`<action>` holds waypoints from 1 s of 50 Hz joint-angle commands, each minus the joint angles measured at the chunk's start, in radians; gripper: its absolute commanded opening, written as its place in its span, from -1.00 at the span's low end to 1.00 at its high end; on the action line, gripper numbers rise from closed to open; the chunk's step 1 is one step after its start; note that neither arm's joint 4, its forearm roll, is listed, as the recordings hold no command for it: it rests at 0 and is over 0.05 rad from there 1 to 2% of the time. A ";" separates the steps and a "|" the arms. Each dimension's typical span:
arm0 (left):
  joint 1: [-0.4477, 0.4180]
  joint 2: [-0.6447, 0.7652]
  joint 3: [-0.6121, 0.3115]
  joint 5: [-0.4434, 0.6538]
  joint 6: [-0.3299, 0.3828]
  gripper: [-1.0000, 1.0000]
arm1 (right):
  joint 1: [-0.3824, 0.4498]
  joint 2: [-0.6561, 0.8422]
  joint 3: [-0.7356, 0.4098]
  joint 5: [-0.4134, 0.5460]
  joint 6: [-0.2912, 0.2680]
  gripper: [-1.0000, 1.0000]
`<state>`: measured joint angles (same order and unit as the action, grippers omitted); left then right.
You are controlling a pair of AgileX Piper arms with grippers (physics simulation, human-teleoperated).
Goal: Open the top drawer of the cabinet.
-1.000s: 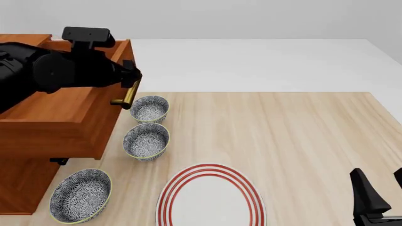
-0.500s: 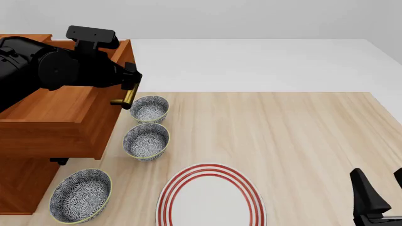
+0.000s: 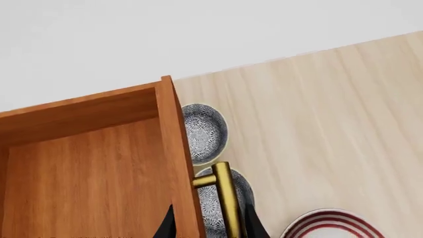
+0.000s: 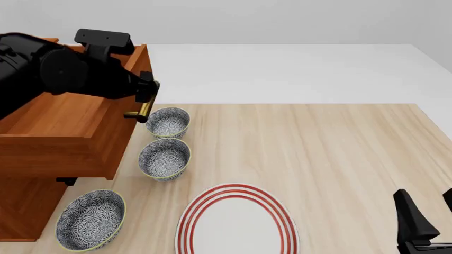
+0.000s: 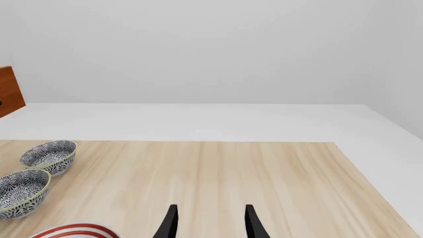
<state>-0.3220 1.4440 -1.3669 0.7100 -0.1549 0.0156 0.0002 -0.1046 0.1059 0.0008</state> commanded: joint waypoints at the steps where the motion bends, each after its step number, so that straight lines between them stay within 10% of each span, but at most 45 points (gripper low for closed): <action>1: -0.106 -0.041 -0.019 0.061 0.106 1.00 | 0.000 0.000 0.000 0.000 0.000 1.00; 50: -0.089 -0.156 -0.250 0.231 0.181 1.00 | 0.000 0.000 0.000 0.000 0.000 1.00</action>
<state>-0.3893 1.3194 -1.5674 0.9182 -0.0024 0.0155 0.0002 -0.1046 0.1059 0.0008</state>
